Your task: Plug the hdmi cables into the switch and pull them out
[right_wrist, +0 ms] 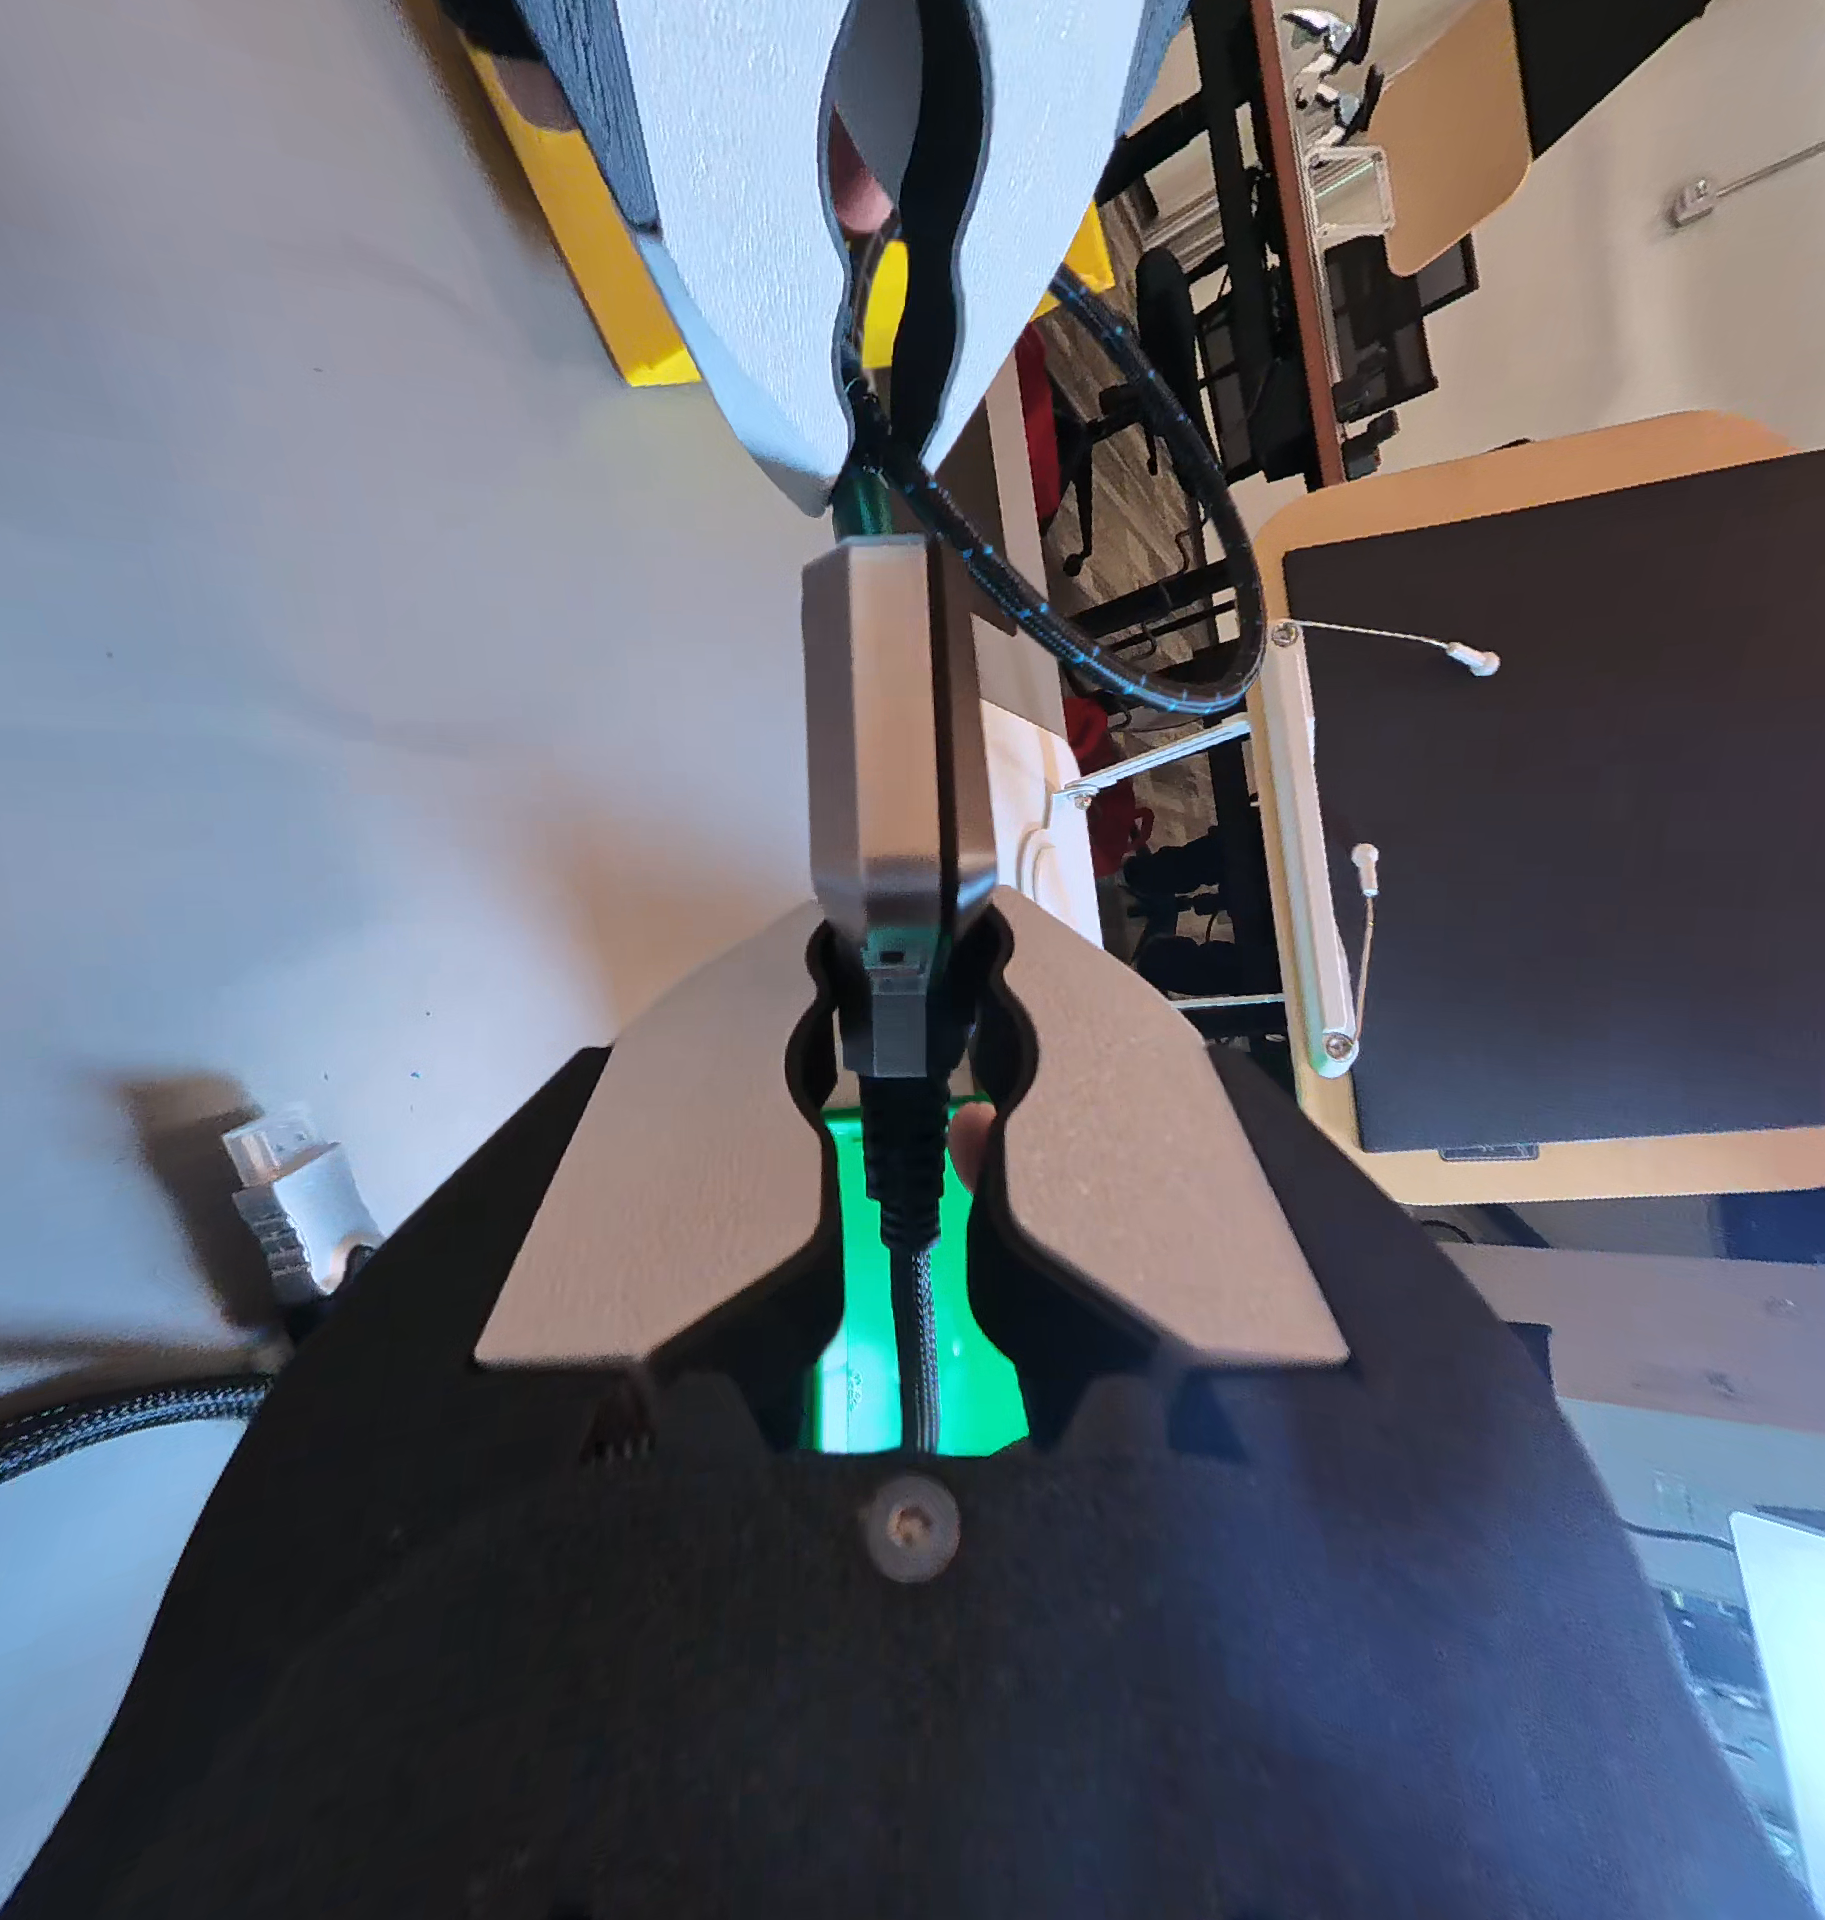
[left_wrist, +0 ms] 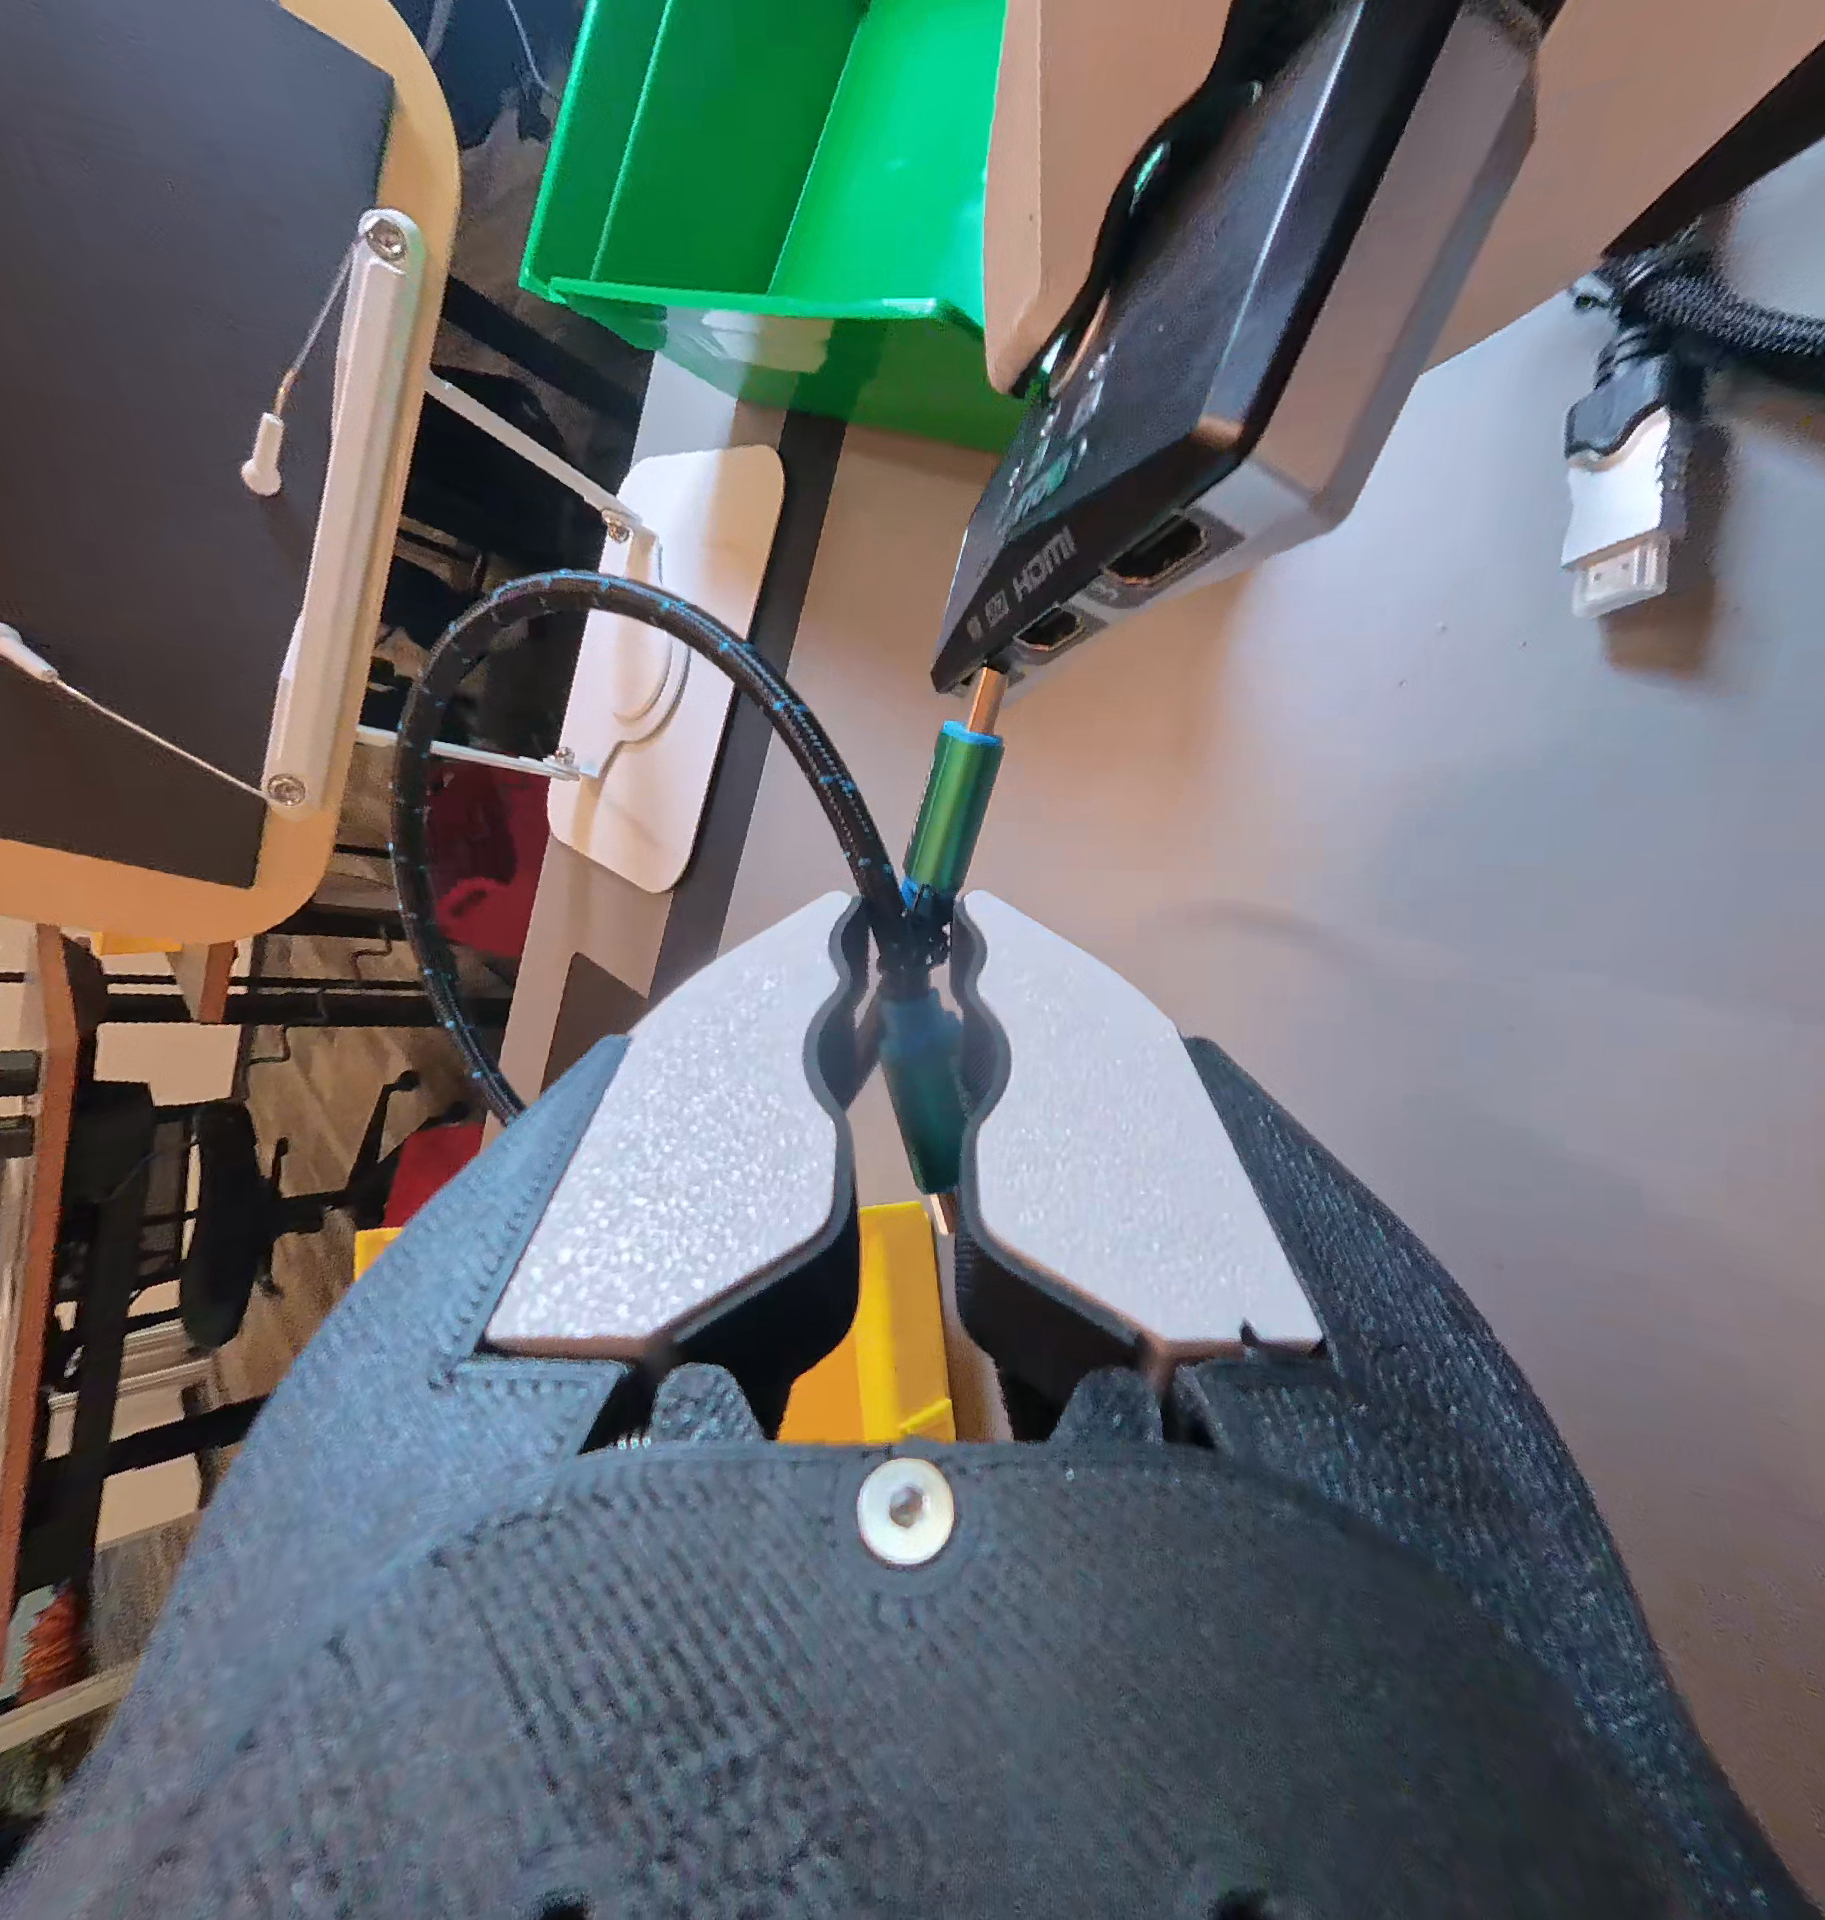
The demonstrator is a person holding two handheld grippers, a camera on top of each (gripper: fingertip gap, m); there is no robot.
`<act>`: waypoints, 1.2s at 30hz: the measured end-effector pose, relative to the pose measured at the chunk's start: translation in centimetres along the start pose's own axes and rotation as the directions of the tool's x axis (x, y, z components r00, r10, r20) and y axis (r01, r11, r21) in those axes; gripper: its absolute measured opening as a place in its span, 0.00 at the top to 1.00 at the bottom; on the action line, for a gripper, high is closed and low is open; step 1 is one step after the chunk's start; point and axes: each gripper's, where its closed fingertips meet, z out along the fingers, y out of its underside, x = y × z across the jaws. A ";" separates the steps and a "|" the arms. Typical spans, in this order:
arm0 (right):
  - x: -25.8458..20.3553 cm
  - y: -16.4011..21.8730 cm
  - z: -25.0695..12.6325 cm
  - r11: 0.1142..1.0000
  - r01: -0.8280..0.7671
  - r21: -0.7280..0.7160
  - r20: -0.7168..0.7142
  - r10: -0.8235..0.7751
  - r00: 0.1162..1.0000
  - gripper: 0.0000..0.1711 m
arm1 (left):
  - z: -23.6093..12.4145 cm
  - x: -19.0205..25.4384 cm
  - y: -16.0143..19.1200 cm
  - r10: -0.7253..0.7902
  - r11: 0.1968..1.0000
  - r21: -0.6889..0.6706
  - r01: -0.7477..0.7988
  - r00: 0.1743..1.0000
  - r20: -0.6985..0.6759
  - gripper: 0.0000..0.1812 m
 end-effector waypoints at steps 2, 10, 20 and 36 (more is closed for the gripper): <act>-0.2 -0.2 0.0 1.000 -0.017 0.017 0.014 0.016 1.000 0.87 | 0.2 0.1 0.4 0.018 0.999 -0.030 -0.017 1.000 0.008 0.92; -1.1 -0.5 0.3 0.999 -0.025 0.034 0.053 0.023 0.998 0.87 | 0.5 0.4 1.1 0.075 0.991 -0.117 -0.070 0.997 0.035 0.92; -1.8 -0.3 -0.1 0.991 -0.088 0.106 0.126 0.074 0.989 0.87 | 0.3 1.9 0.6 0.021 0.999 -0.045 -0.026 0.995 -0.100 0.92; -3.7 -0.8 -1.0 0.961 -0.206 0.184 0.310 0.142 0.940 0.87 | 0.5 3.6 1.2 -0.011 0.997 -0.079 -0.004 0.980 -0.199 0.93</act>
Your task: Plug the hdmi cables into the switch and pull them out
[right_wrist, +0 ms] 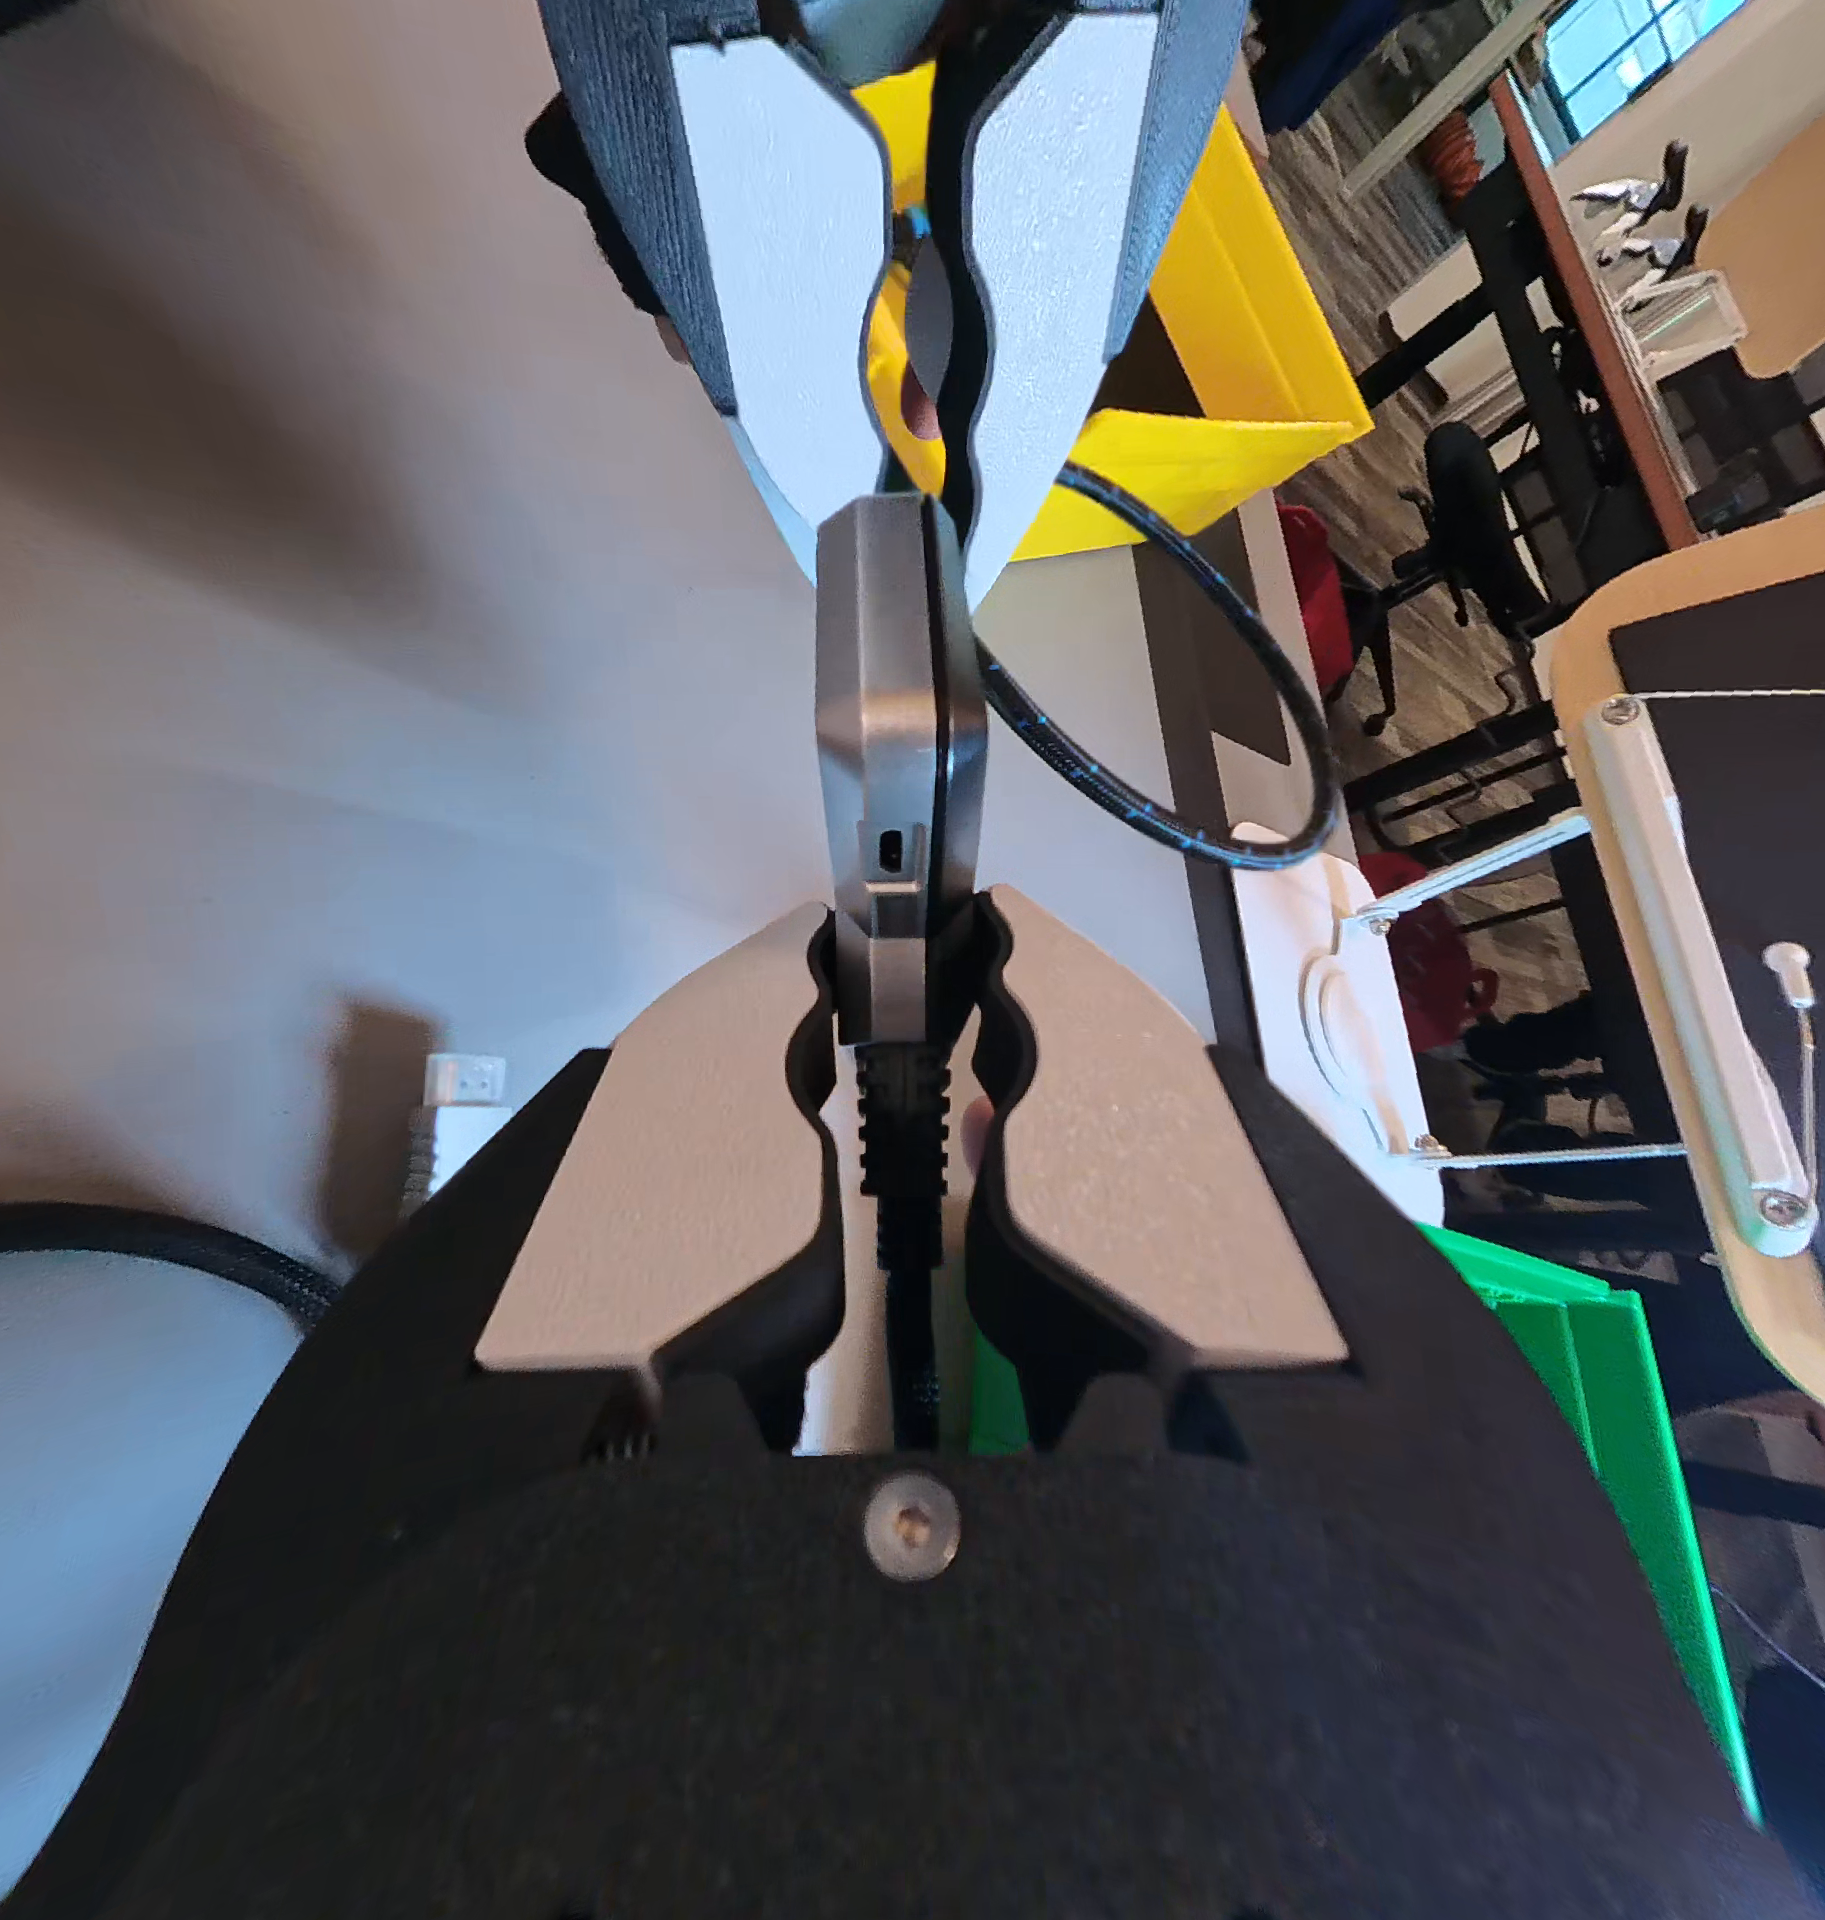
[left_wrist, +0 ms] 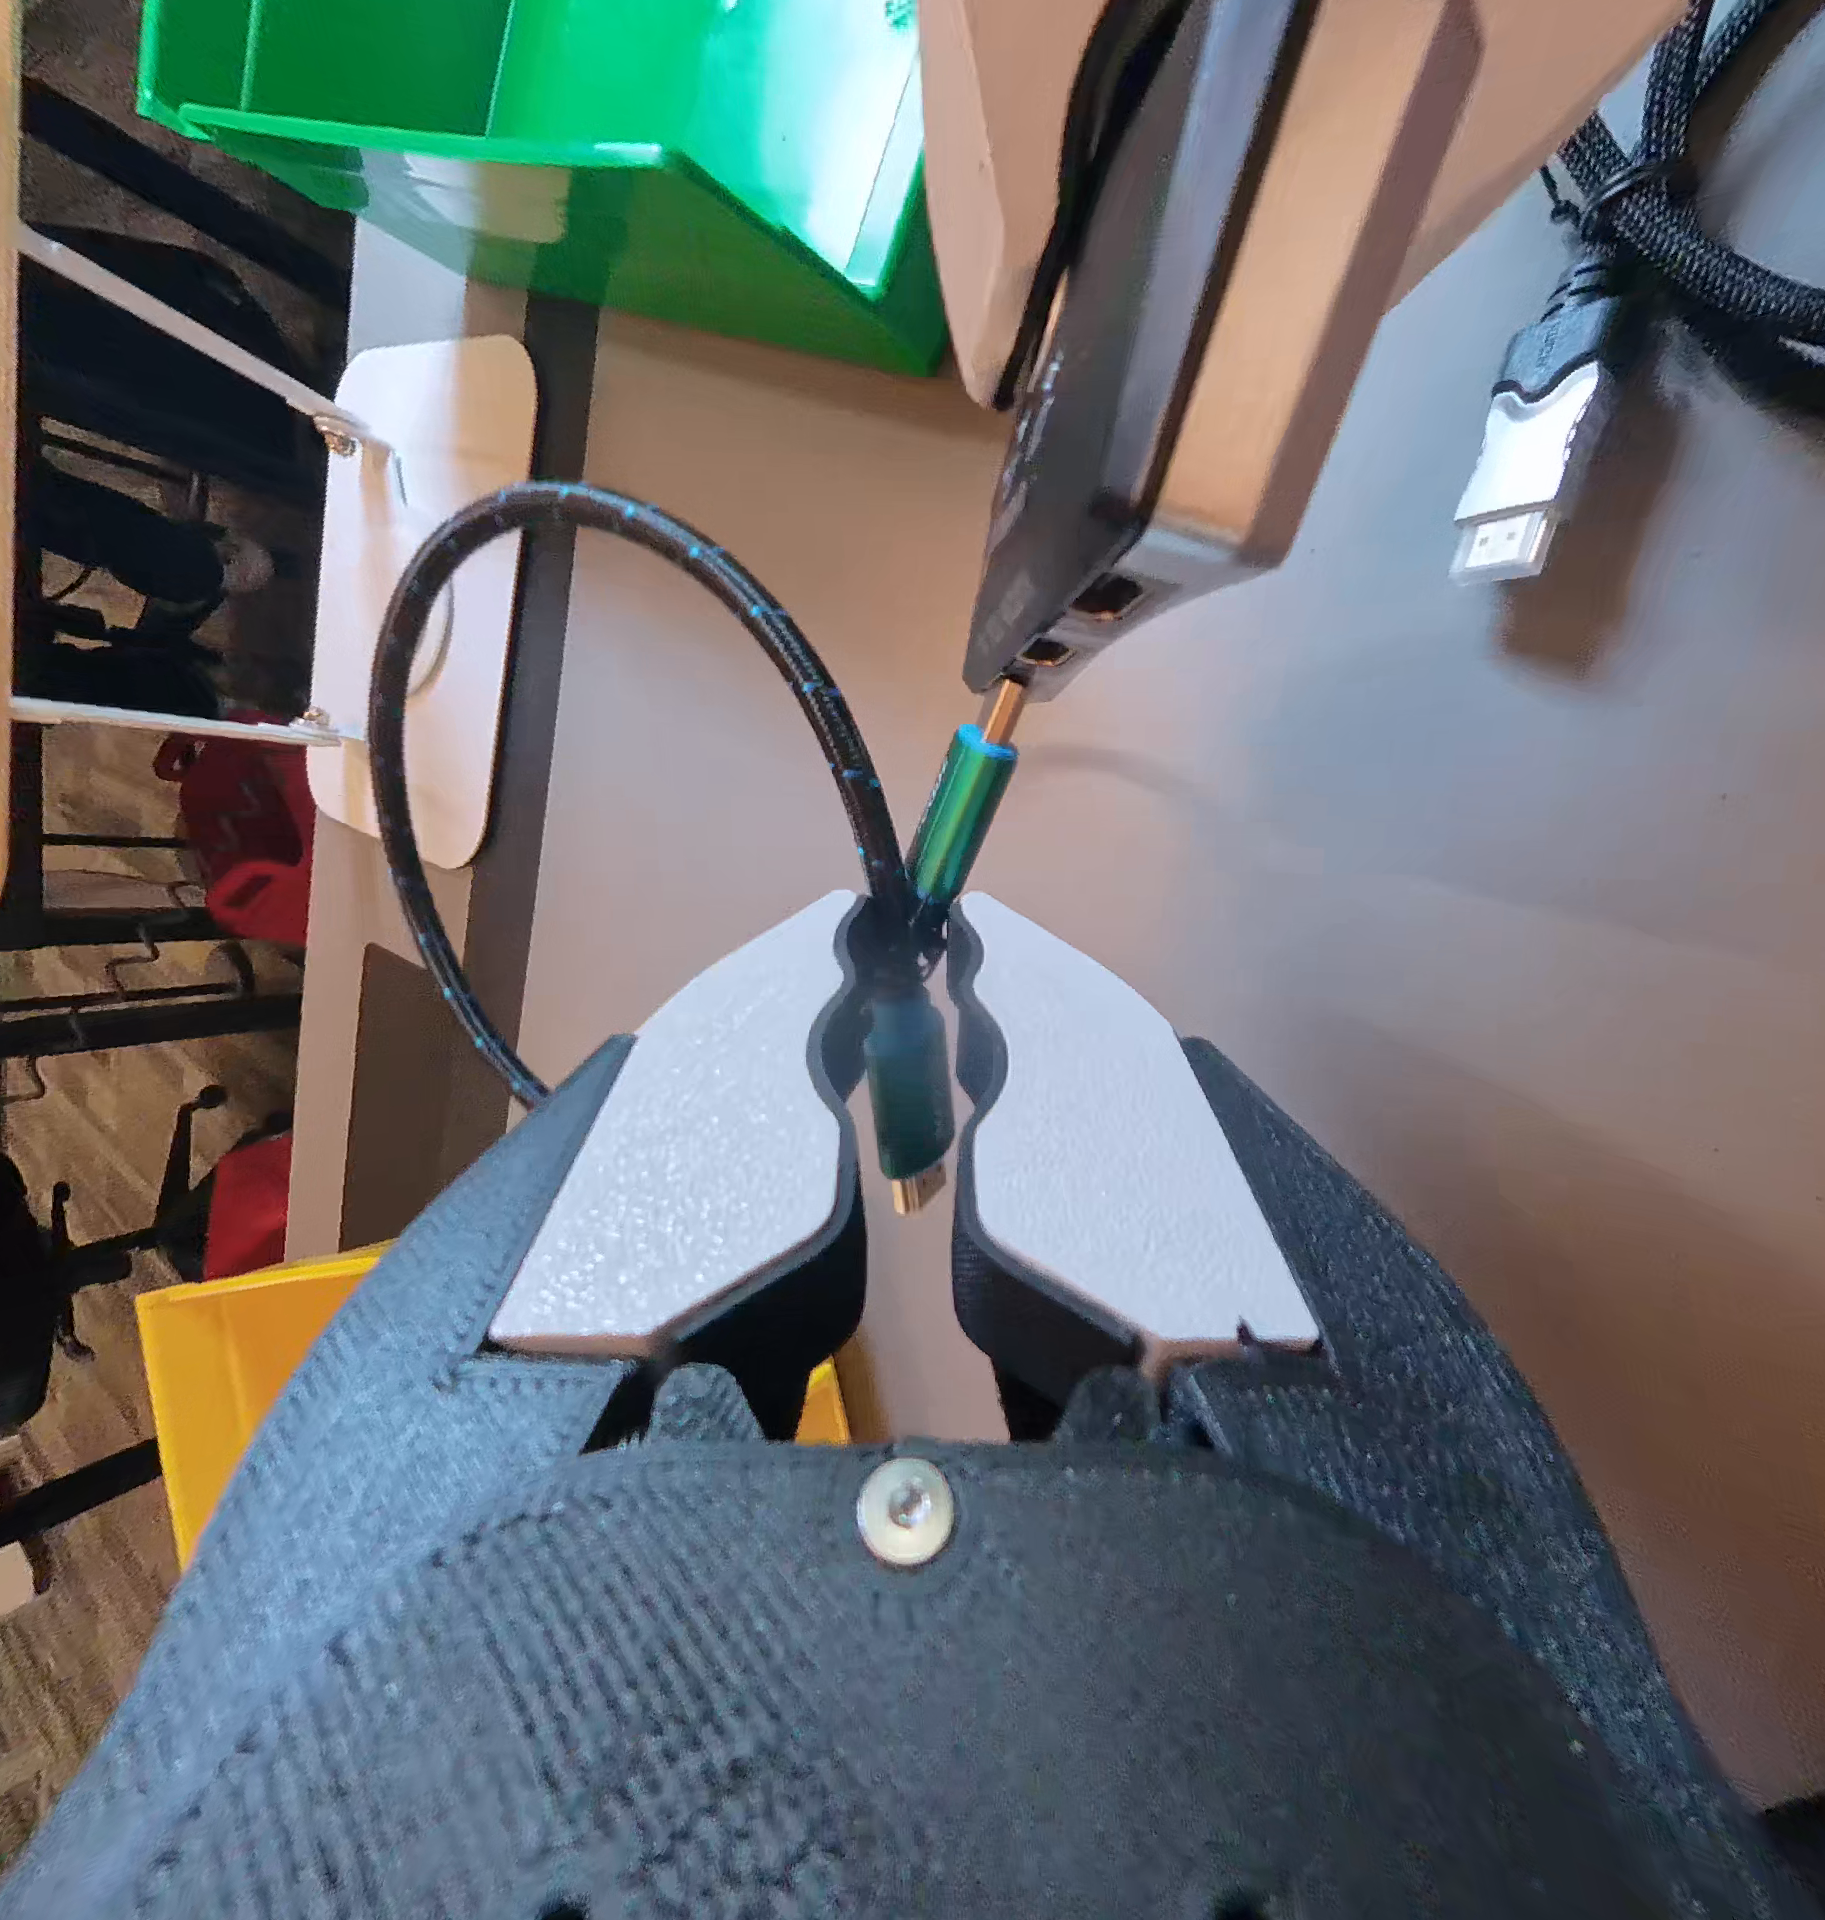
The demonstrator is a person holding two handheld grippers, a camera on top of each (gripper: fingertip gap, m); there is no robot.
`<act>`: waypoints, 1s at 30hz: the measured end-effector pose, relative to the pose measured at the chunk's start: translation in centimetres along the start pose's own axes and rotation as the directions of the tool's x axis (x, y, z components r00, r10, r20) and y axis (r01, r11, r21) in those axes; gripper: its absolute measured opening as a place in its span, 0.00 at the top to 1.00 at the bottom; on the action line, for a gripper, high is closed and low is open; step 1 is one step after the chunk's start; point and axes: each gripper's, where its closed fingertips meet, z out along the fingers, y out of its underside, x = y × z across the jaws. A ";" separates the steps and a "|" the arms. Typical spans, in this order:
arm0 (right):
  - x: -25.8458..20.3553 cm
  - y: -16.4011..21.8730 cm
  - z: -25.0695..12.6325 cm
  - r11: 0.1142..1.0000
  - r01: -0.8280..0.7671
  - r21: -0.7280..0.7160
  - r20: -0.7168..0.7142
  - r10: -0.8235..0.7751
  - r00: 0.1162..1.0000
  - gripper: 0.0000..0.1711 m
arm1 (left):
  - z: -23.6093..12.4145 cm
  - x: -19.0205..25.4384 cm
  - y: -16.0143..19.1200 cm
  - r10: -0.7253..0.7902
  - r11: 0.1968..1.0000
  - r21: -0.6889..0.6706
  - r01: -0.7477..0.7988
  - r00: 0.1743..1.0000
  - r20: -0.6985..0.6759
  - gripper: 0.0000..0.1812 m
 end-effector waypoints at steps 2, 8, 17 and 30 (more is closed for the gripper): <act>0.0 0.2 0.1 1.000 -0.002 -0.007 -0.005 0.002 1.000 0.87 | 0.0 0.2 0.0 -0.003 1.000 0.006 0.003 1.000 -0.015 0.93; 0.2 0.1 0.2 1.000 -0.025 0.015 -0.005 0.025 1.000 0.87 | 0.0 0.0 0.2 -0.028 0.999 -0.022 0.028 1.000 0.001 0.93; 0.2 1.0 0.6 0.999 -0.012 -0.031 -0.021 0.011 1.000 0.87 | -0.2 0.5 0.0 -0.015 1.000 -0.011 0.014 0.999 -0.028 0.93; -0.7 0.5 0.6 0.997 -0.065 0.036 0.047 0.063 0.997 0.87 | 0.2 0.9 0.7 -0.029 0.998 -0.050 0.026 0.998 -0.059 0.94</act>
